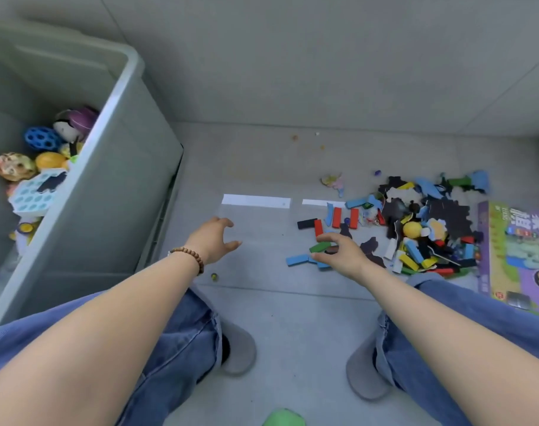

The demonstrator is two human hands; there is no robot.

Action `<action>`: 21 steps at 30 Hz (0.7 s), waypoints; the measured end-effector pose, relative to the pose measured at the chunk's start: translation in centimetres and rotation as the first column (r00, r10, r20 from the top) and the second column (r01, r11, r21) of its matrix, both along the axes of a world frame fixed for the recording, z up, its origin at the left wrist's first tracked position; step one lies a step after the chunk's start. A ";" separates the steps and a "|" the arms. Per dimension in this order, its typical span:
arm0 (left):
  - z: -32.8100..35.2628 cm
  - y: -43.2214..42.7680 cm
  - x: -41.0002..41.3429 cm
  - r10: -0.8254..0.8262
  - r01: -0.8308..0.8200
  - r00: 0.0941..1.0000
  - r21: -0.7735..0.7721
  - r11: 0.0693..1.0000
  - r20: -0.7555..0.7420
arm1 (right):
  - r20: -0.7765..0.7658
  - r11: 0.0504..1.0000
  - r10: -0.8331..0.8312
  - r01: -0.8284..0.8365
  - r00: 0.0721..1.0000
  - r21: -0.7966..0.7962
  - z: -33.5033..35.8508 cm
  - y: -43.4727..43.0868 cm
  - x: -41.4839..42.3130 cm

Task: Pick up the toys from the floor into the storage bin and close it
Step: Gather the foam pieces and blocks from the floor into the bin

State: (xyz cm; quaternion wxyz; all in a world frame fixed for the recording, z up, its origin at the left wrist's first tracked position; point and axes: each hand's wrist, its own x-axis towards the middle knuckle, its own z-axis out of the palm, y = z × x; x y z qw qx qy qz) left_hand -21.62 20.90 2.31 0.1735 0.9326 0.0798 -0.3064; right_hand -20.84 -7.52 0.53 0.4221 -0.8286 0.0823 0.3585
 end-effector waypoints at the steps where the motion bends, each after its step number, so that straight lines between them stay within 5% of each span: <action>1: 0.0 0.4 0.1 0.008 -0.008 1.000 0.005 1.000 0.007 | 0.016 1.000 0.013 -0.013 1.000 -0.002 -0.2 0.5 0.0; 5: -0.7 2.0 -0.3 0.052 -0.052 0.999 0.011 0.999 0.010 | 0.041 0.999 0.053 -0.053 0.998 -0.001 -0.7 2.0 0.0; 15: -5.6 4.8 -6.2 -0.068 0.076 0.959 0.020 0.997 -0.274 | 0.062 0.998 0.056 -0.056 0.997 -0.006 -1.8 4.1 0.7; 21: -8.5 5.1 -8.0 0.045 -0.049 0.983 -0.015 0.999 -0.178 | 0.063 0.999 0.041 -0.039 0.997 -0.024 -2.8 3.1 1.0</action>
